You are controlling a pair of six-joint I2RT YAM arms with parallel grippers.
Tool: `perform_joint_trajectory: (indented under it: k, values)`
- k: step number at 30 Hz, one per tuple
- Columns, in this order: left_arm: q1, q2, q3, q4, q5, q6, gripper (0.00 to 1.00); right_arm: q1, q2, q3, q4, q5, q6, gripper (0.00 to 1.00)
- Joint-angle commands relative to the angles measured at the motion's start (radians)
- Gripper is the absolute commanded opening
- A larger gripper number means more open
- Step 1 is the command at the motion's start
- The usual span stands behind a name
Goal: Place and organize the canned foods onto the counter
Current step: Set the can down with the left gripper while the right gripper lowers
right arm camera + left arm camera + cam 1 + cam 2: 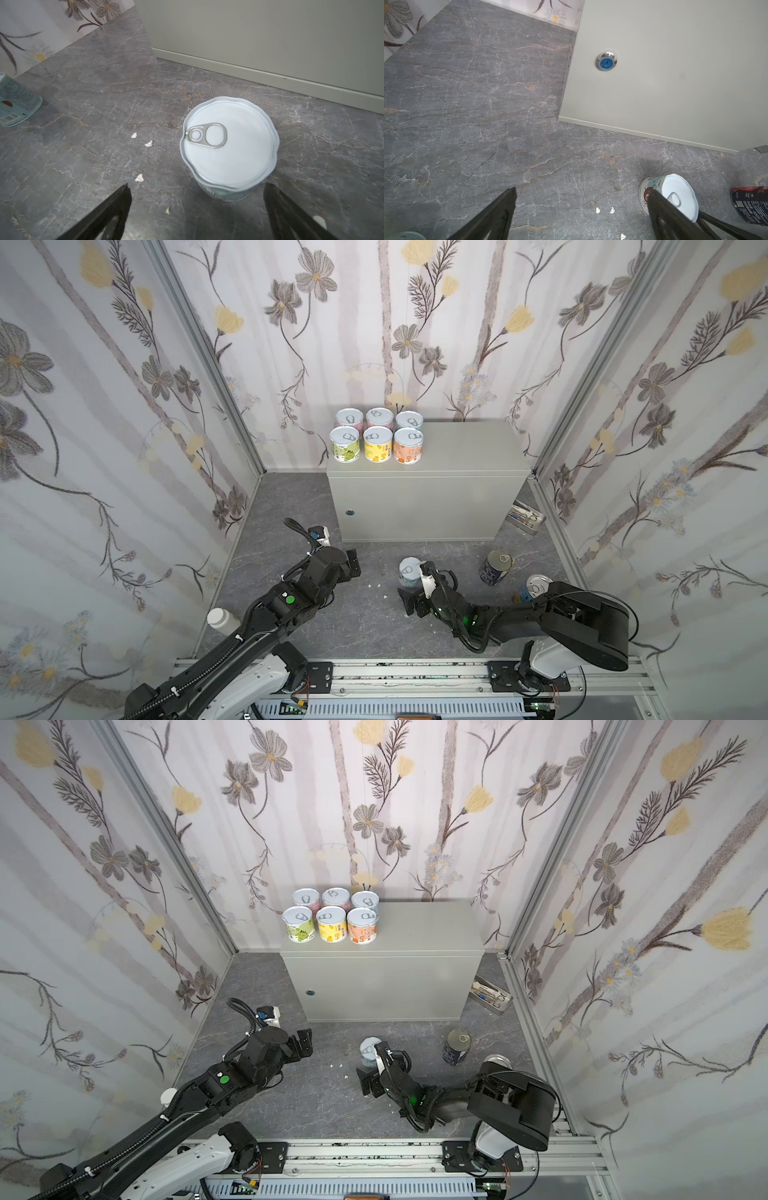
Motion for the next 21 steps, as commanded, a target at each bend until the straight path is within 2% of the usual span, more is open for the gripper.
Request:
perform_joint_trajectory:
  k: [1,12,21]
  values:
    - [0.014,-0.001,-0.011,0.020,0.000,0.021,1.00,-0.025,0.040,0.015,0.096,-0.025,-0.008,1.00]
    - [0.053,-0.003,-0.030,0.032,0.037,0.032,1.00,-0.076,0.190,0.125,0.075,-0.044,-0.030,1.00]
    - [0.060,0.015,-0.031,0.035,0.041,0.038,1.00,-0.117,0.256,0.173,0.071,-0.045,-0.031,0.99]
